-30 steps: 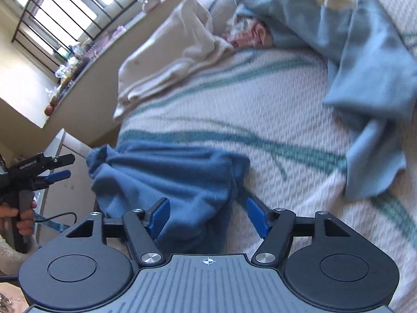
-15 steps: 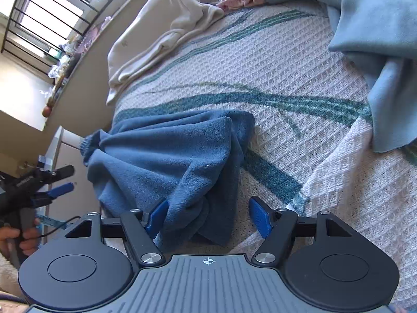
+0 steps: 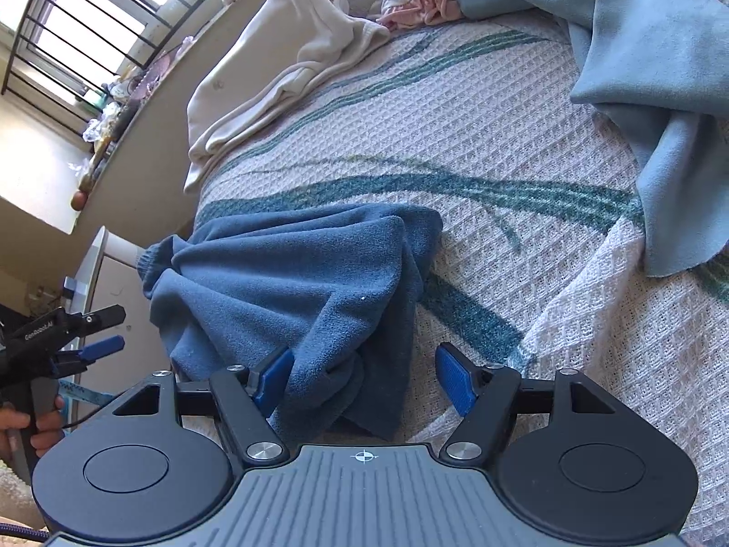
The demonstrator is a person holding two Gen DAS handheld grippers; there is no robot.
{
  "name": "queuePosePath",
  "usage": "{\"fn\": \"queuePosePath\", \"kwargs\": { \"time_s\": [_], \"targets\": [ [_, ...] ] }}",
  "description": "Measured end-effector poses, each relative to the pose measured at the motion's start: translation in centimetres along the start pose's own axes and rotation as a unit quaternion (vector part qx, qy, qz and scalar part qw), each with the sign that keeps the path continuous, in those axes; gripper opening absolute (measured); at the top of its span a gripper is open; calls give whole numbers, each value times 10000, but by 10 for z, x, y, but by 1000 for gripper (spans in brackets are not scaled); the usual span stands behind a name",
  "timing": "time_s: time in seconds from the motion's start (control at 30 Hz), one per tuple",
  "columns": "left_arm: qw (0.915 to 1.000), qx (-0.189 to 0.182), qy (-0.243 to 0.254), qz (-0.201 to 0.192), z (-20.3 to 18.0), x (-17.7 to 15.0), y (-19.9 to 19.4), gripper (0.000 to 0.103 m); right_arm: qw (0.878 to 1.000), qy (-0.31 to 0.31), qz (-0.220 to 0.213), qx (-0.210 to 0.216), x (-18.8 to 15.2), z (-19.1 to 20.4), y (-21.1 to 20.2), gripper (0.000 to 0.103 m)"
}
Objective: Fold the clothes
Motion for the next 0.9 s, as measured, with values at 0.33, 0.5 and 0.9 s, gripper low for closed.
{"fn": "queuePosePath", "kwargs": {
  "time_s": [0.33,0.5,0.9],
  "targets": [
    [10000,-4,41,-69,-1,3,-4,86,9997,84,-222,-98,0,-3,-11,71],
    [9995,-250,144,-125,-4,6,-8,86,9992,167,-352,-103,-2,-4,-24,71],
    [9972,-537,482,201,-23,13,27,87,9980,432,-452,124,-2,-6,-30,71]
  ]
}}
Point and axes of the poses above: each gripper's, at about its wrist camera, not at the fingertips, and y roughly the way its jaws point, z to its left, x to its top, the point moved 4 cm from there along y, roughly the way its jaws point, and after that the axes turned 4 degrees about x, right-handed, at the moved point
